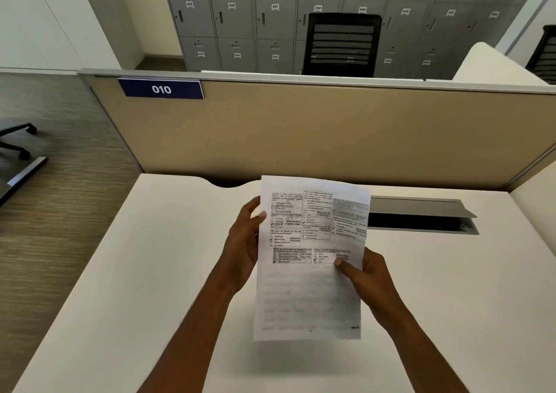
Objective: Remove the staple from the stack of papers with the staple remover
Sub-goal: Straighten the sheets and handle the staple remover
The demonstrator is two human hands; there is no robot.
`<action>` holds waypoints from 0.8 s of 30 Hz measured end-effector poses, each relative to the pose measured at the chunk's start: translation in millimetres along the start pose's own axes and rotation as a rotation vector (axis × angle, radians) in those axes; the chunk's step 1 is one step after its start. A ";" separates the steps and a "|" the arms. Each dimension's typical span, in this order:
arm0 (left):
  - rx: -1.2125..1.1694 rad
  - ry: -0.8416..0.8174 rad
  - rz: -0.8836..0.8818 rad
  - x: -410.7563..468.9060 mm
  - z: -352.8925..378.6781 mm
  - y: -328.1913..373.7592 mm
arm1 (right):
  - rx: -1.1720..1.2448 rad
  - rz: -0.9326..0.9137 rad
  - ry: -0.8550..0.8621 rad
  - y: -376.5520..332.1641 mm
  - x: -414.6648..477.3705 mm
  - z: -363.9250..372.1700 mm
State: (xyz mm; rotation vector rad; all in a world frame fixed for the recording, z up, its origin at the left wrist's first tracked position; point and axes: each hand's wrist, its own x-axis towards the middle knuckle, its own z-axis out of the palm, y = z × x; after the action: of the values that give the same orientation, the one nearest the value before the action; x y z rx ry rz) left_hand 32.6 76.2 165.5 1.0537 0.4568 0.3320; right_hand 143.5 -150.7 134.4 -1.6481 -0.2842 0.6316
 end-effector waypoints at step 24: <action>0.193 0.233 0.032 -17.1 -23.1 -87.3 | 0.046 -0.083 0.196 78.2 27.9 29.7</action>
State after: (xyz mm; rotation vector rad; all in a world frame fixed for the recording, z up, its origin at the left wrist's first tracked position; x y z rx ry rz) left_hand 10.0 45.4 81.9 1.2167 0.6918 0.4490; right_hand 136.9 -125.8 50.1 -1.6314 -0.1935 0.4080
